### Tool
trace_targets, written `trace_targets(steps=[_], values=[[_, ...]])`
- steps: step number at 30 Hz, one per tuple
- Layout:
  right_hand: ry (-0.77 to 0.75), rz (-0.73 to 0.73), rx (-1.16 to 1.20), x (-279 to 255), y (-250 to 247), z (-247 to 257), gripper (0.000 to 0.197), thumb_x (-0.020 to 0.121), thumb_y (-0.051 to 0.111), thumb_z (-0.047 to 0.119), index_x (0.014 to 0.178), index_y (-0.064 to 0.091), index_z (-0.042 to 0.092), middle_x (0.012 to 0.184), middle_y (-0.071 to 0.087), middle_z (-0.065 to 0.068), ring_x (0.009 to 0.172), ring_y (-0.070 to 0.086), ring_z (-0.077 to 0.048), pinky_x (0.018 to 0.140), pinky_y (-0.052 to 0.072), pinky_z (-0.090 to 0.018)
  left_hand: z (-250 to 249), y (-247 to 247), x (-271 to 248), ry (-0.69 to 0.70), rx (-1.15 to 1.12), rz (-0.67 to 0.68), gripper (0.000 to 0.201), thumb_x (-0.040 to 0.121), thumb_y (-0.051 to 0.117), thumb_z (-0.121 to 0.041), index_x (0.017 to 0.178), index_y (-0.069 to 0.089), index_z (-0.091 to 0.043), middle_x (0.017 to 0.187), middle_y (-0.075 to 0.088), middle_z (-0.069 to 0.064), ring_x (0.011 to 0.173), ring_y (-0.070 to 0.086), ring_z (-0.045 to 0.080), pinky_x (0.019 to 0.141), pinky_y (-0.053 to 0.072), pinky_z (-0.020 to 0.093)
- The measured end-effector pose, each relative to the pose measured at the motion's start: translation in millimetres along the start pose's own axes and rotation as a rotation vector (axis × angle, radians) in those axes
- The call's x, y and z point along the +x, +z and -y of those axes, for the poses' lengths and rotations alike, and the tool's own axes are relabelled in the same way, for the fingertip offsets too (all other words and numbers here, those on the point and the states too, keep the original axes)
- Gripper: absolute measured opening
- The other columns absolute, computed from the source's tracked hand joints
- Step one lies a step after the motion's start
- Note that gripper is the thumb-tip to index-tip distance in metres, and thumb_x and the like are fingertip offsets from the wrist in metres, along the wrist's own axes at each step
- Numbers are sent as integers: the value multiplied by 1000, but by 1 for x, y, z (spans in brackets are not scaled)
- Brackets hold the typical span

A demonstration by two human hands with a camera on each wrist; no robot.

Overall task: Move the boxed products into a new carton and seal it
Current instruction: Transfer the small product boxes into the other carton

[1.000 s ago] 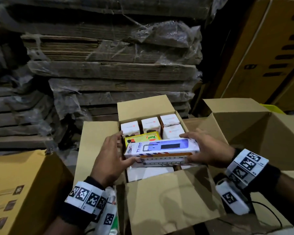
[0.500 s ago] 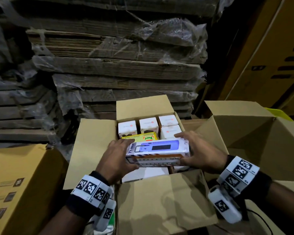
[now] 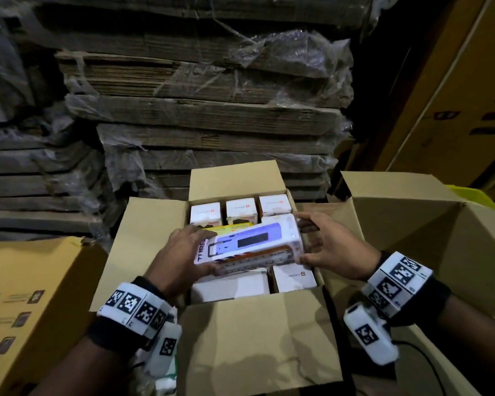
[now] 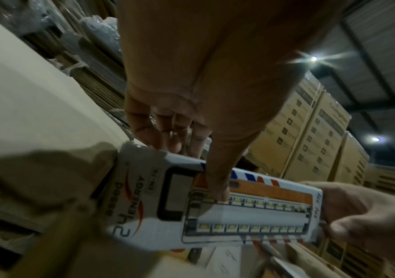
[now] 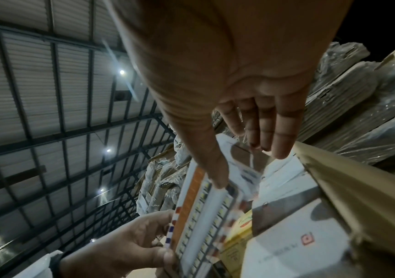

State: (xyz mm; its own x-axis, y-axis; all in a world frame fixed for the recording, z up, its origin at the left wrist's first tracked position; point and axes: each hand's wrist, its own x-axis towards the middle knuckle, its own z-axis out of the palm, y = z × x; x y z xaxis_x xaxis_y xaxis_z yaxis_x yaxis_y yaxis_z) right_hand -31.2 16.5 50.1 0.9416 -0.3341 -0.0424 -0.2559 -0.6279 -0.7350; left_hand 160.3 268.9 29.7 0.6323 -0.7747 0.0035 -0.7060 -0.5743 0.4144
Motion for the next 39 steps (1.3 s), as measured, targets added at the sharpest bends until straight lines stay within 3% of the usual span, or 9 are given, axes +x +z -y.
trace_targets(steps=[3, 7, 11, 13, 19, 25, 30, 33, 39], values=[[14, -11, -53, -1, -5, -7, 85, 68, 85, 27, 139, 39, 26, 125, 53, 10, 110, 54, -4, 84, 57, -31, 3, -2, 1, -26, -85, -39, 69, 72, 86, -38, 132, 57, -23, 116, 54, -3, 107, 50, 23, 88, 47, 38], [40, -20, -171, -2, -2, -10, 63, 73, 81, 30, 128, 51, 24, 115, 57, 9, 99, 57, -4, 81, 56, -28, 3, -4, 1, -33, -186, -112, 60, 74, 85, -29, 128, 61, -24, 99, 51, -11, 90, 49, 13, 75, 43, 27], [1, 4, -421, 0, 6, -3, 38, 84, 71, 29, 120, 61, 25, 114, 62, 9, 95, 56, -4, 72, 41, -11, 1, -5, 2, -54, -215, -133, 57, 76, 84, -30, 128, 60, -25, 99, 51, -13, 88, 49, 6, 72, 40, 22], [-49, -4, -523, 4, 10, 1, 35, 86, 67, 30, 121, 61, 26, 116, 61, 8, 105, 53, -9, 79, 39, -16, 1, -4, 2, -63, -203, -123, 59, 76, 84, -31, 129, 60, -24, 102, 53, -8, 90, 49, 10, 74, 41, 25], [-136, 39, -647, 17, 27, 6, 37, 84, 67, 24, 121, 62, 23, 121, 60, 2, 111, 55, -17, 90, 48, -28, 2, -2, 2, -88, -225, -100, 58, 79, 81, -37, 131, 56, -29, 110, 52, -7, 100, 52, 15, 83, 48, 33], [-137, 85, -805, 32, 35, 4, 35, 83, 70, 38, 112, 61, 21, 109, 62, -1, 95, 59, -22, 77, 52, -34, 3, -12, 2, -83, -359, -131, 38, 82, 79, -28, 102, 52, -47, 96, 53, -4, 87, 51, 8, 69, 38, 20], [-111, 159, -812, 37, 30, 9, 46, 81, 72, 25, 123, 55, 21, 117, 56, 0, 104, 55, -21, 81, 51, -33, 2, -10, 0, -114, -370, -88, 46, 82, 78, -35, 121, 54, -35, 104, 51, -10, 92, 53, 9, 75, 51, 29], [-129, 193, -826, 39, 26, 12, 49, 82, 71, 31, 127, 52, 23, 120, 54, 0, 107, 54, -20, 81, 48, -31, 3, -6, -1, -117, -384, -70, 53, 81, 78, -35, 129, 56, -31, 106, 51, -12, 92, 55, 10, 77, 53, 31], [-127, 246, -825, 42, 16, 12, 57, 79, 73, 47, 128, 52, 26, 124, 55, 2, 107, 56, -19, 84, 52, -32, 5, -4, -3, -135, -385, -68, 59, 82, 78, -35, 134, 53, -26, 102, 48, -16, 90, 54, 7, 70, 47, 24]])
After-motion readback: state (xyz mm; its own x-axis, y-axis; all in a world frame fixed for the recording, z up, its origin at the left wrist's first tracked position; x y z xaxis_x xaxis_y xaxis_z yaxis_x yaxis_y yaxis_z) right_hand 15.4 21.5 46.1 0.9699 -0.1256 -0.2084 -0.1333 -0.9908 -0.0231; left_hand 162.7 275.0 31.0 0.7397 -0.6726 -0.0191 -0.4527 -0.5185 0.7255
